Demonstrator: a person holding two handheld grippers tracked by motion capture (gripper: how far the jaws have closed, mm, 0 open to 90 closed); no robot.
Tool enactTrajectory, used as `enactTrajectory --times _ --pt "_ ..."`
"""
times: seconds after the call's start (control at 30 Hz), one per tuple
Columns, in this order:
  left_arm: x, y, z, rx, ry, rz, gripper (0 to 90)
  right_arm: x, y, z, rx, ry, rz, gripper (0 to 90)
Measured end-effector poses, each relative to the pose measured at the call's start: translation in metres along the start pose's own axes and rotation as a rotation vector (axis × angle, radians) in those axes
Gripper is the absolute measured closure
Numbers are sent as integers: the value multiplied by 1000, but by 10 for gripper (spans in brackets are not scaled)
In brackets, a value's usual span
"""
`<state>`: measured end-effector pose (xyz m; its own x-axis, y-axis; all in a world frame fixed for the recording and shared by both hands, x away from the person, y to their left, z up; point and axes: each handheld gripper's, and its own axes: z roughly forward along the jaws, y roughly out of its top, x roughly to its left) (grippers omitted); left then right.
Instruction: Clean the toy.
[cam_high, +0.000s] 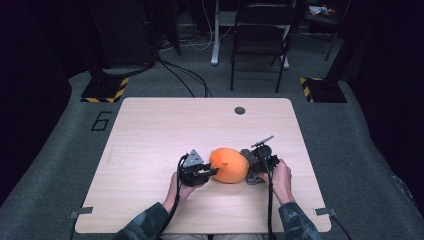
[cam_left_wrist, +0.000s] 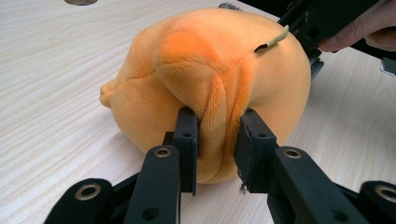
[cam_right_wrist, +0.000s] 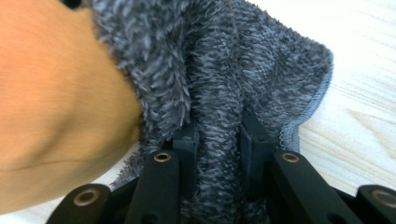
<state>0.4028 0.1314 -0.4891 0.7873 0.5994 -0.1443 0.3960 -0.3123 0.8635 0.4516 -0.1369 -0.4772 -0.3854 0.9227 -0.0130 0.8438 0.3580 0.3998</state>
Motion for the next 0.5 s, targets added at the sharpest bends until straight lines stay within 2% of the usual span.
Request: enactTrajectory --times 0.13,0.23,0.33,0.4,0.5 --pt "1 0 0 -3 0 -2 715 -2 2 -11 -25 -33 -2 718" --pt "1 0 0 -2 -2 -2 713 -5 3 -30 -83 -33 11 718" --pt "1 0 0 -6 1 -4 710 -4 5 -52 -165 -3 8 718" --pt "1 0 0 -4 -1 0 709 1 7 -66 -206 23 5 718" --pt "0 0 0 -8 4 -1 706 14 8 -77 -254 91 -22 718"
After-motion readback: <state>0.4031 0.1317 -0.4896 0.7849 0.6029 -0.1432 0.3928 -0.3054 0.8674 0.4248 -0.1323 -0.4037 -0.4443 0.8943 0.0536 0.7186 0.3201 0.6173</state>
